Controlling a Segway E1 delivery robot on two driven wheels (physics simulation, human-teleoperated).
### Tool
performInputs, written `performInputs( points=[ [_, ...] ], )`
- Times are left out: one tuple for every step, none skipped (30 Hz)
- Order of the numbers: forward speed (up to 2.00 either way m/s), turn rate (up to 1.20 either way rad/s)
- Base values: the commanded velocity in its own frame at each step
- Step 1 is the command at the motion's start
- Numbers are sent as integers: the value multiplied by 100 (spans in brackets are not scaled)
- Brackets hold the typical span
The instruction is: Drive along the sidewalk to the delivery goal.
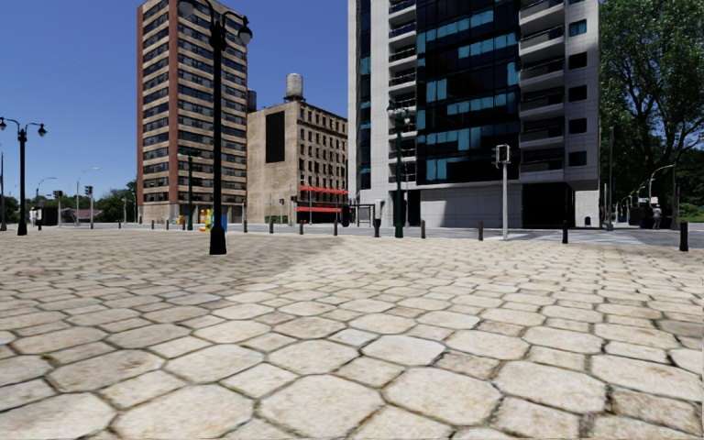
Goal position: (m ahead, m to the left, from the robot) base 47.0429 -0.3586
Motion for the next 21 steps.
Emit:
performInputs(
  points=[
    [200,0],
    [200,0],
    [200,0],
    [200,0],
    [200,0],
    [200,0],
    [200,0],
    [200,0],
    [200,0],
    [200,0],
    [200,0],
    [200,0],
    [200,0],
    [200,0],
    [200,0],
    [200,-48],
    [200,-61],
    [200,-61],
    [200,-74],
    [200,-93],
    [200,-101]
  ],
)
